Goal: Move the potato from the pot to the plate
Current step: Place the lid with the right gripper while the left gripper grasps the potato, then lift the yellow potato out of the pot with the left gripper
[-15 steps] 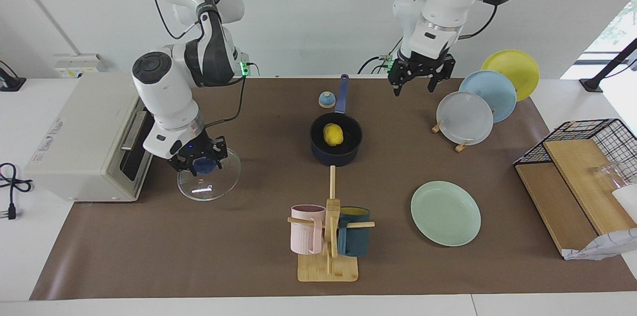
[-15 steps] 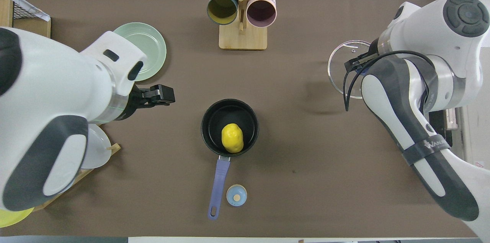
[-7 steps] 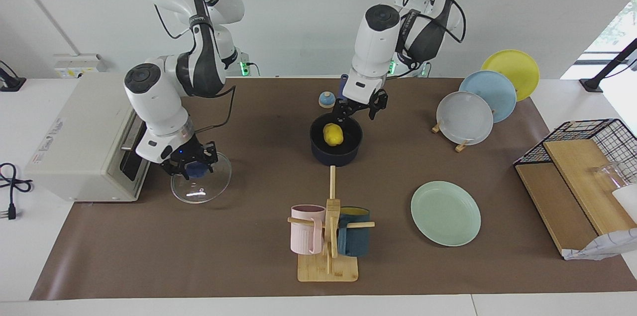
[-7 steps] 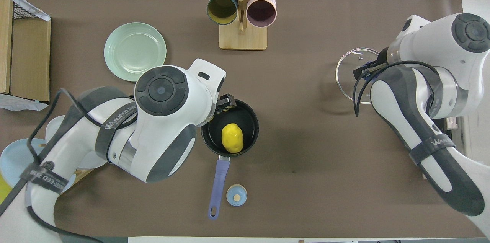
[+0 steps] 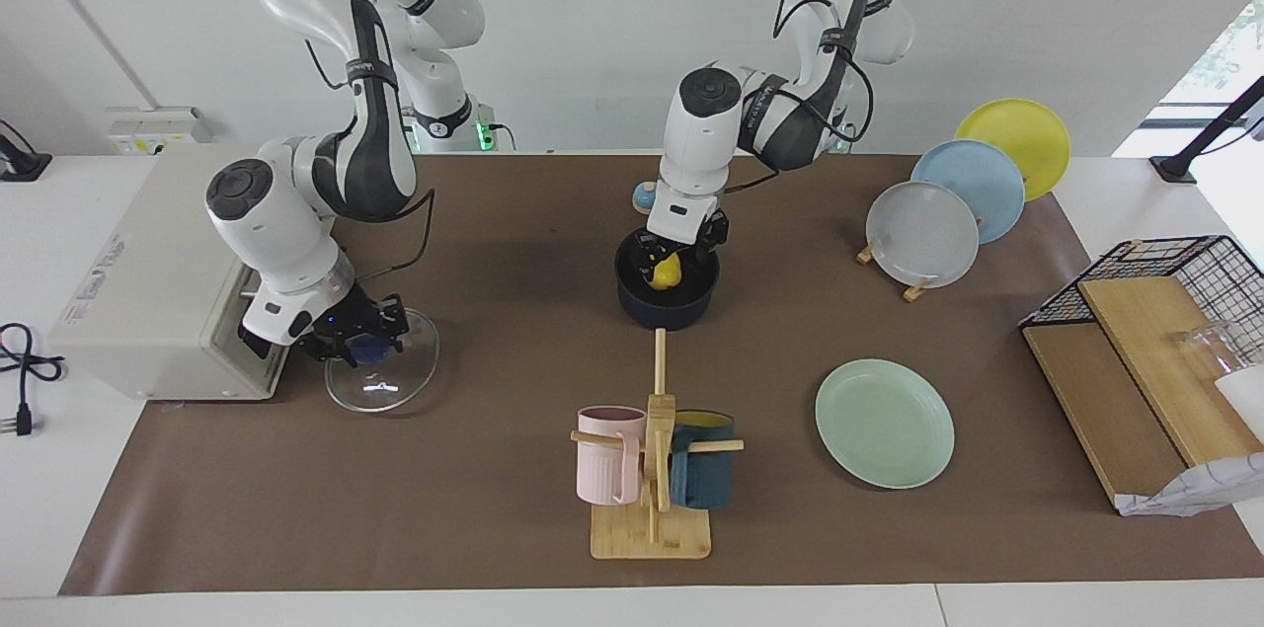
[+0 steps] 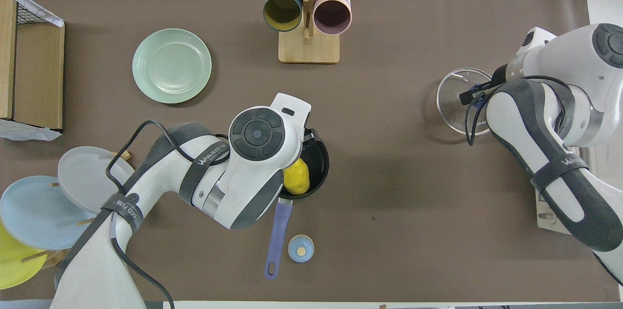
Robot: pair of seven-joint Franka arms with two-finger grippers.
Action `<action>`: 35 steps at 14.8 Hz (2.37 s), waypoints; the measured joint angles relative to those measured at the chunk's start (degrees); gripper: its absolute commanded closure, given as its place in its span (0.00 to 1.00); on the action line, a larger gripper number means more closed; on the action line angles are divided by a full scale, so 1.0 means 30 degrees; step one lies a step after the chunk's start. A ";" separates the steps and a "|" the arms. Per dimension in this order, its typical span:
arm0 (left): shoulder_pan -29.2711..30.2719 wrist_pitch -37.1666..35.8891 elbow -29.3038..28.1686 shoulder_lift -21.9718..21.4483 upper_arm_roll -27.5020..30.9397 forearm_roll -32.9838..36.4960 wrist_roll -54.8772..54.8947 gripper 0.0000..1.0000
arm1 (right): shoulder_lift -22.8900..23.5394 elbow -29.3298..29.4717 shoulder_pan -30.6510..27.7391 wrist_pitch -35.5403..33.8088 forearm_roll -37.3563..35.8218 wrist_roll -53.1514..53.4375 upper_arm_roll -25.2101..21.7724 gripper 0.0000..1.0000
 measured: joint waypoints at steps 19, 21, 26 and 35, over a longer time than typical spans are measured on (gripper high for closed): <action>-0.1603 0.1594 -0.2137 0.0575 0.0000 -0.0135 -0.1144 0.00 | 0.0276 -0.1980 -0.0122 0.2669 0.0001 -0.0596 -0.0010 0.00; -0.1622 0.1615 -0.2137 0.0574 0.0000 -0.0213 -0.1169 0.35 | 0.0265 -0.1931 -0.0121 0.2678 0.0002 -0.0593 -0.0013 0.00; -0.1622 0.1667 -0.2105 0.0479 0.0025 -0.0238 -0.1164 1.00 | -0.0737 0.0010 -0.0098 -0.0492 0.0008 0.1840 -0.0015 0.00; -0.1165 0.0216 -0.1357 0.0044 0.0277 -0.0280 -0.0149 1.00 | -0.3297 0.5011 -0.0106 -1.1728 -0.1708 0.5156 -0.0223 0.00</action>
